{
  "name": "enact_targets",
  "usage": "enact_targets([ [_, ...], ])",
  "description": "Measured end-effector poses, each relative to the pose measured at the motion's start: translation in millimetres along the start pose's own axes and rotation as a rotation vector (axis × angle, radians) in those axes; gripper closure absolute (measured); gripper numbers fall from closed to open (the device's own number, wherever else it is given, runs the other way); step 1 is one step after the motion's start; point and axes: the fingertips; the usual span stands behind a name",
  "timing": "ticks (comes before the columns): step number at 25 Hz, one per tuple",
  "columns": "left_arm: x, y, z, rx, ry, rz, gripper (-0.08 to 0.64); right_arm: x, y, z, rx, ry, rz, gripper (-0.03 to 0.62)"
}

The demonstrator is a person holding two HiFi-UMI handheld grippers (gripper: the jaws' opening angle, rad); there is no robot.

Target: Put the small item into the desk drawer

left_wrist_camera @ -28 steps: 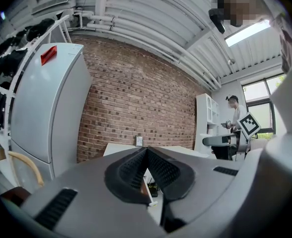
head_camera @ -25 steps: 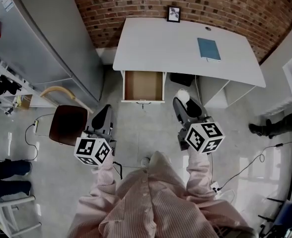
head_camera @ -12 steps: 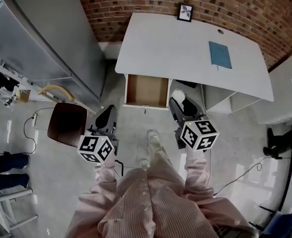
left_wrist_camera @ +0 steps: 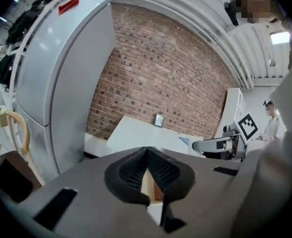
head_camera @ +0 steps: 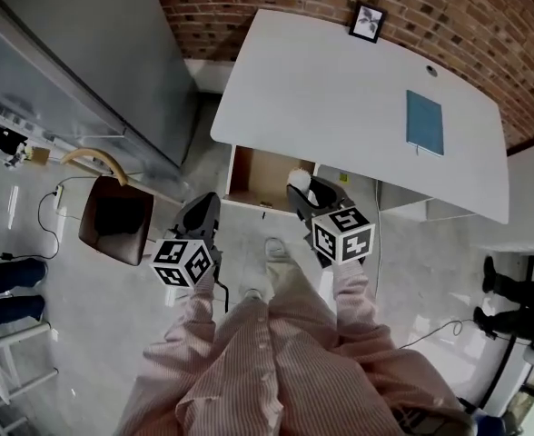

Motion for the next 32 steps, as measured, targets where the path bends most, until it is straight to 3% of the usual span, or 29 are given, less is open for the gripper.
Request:
enact_targets([
  [8,-37.3,-35.3,-25.7,0.078,0.115,-0.074,0.560,-32.1,-51.0,2.3,0.115,0.058,-0.137,0.428],
  [18,-64.4,-71.7,-71.3,0.128,0.201,-0.154,0.560,-82.7,-126.0,-8.3,0.189,0.132,-0.299,0.428],
  [24,-85.9,-96.8,-98.5,0.130,0.266,-0.185,0.560,-131.3,-171.9,3.1,0.196,0.175,-0.418,0.428],
  [29,-100.6,-115.6,-118.4,0.117,0.297,-0.182,0.560,-156.6,-201.7,11.9,0.206,0.273,-0.492,0.428],
  [32,-111.5,-125.6,-126.3,0.117,0.318,-0.189,0.560,-175.9,-216.1,19.6,0.200,0.267,-0.525,0.428],
])
Point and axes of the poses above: the fingertips, and each gripper's own axes: y backward along the fingers, z to its right, x out of its top, and after that the axes turned 15 degrees about y, right-handed
